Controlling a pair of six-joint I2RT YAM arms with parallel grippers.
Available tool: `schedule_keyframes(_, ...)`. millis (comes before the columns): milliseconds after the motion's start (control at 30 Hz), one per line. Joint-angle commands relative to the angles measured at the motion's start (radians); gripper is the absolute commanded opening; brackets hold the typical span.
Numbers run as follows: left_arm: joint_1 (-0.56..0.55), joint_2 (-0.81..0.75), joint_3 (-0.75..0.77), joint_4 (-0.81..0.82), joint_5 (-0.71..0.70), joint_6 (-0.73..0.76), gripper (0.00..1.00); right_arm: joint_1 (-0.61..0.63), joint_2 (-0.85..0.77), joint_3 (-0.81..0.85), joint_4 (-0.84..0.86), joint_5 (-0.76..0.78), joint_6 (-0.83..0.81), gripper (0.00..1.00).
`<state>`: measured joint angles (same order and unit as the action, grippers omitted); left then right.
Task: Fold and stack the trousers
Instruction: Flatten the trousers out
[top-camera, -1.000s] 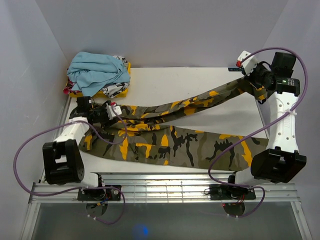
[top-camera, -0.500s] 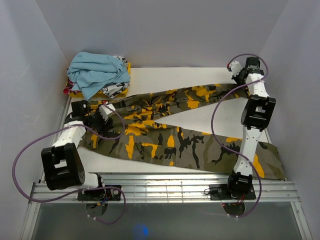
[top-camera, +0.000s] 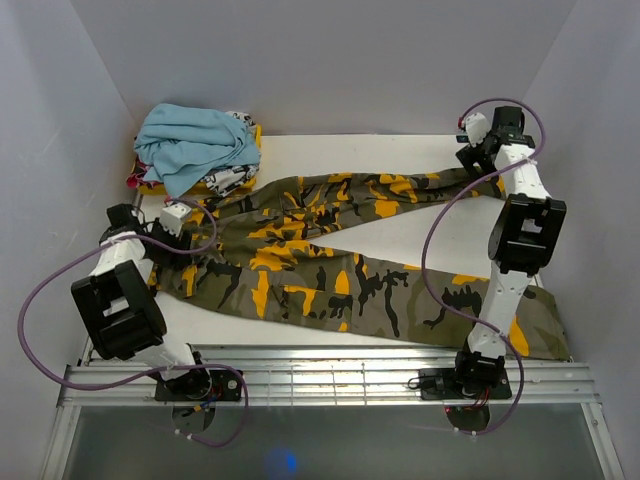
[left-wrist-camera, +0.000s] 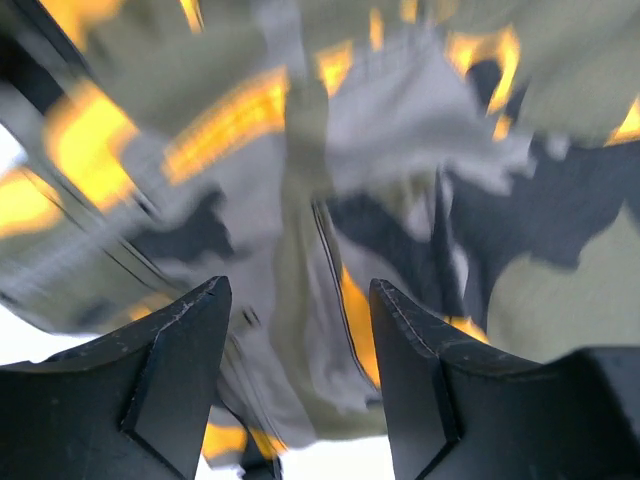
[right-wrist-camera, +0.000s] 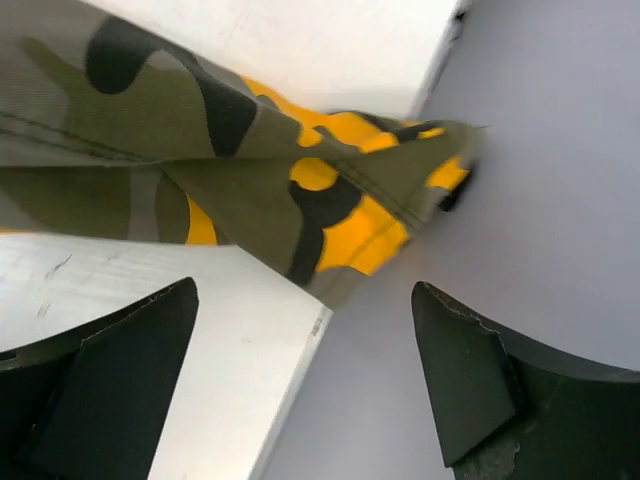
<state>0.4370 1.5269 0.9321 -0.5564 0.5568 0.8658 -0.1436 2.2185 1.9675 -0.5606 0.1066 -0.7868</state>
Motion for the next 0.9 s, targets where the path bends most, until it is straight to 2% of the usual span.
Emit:
schedule_keyframes(0, 0.04, 0.038, -0.018, -0.146, -0.072, 0.068, 0.68, 0.007, -0.16, 0.03, -0.08, -0.116, 0.037, 0.9)
schedule_keyframes(133, 0.17, 0.068, -0.038, -0.184, -0.13, 0.153, 0.67, 0.007, -0.229, -0.025, -0.122, -0.195, 0.031, 0.9)
schedule_keyframes(233, 0.256, 0.099, 0.0, -0.218, -0.156, 0.206, 0.66, 0.009, -0.249, -0.091, -0.154, -0.267, -0.005, 0.95)
schedule_keyframes(333, 0.314, 0.122, 0.03, -0.234, -0.202, 0.248, 0.65, 0.013, -0.211, -0.104, -0.199, -0.333, -0.015, 0.71)
schedule_keyframes(367, 0.327, 0.128, 0.033, -0.235, -0.216, 0.259, 0.65, 0.013, -0.18, -0.099, -0.203, -0.355, -0.014, 0.7)
schedule_keyframes(533, 0.393, 0.147, 0.043, -0.201, -0.244, 0.323, 0.69, 0.024, -0.089, -0.056, -0.173, -0.386, -0.037, 0.79)
schedule_keyframes(633, 0.405, 0.141, 0.106, -0.243, -0.177, 0.325, 0.73, 0.026, -0.048, -0.056, -0.121, -0.352, -0.113, 0.88)
schedule_keyframes(667, 0.407, 0.136, 0.141, -0.301, -0.106, 0.341, 0.73, 0.026, -0.037, -0.067, -0.096, -0.303, -0.152, 0.89)
schedule_keyframes(867, 0.399, 0.064, 0.188, -0.433, 0.104, 0.392, 0.76, 0.012, -0.011, -0.101, 0.003, -0.254, -0.215, 0.82)
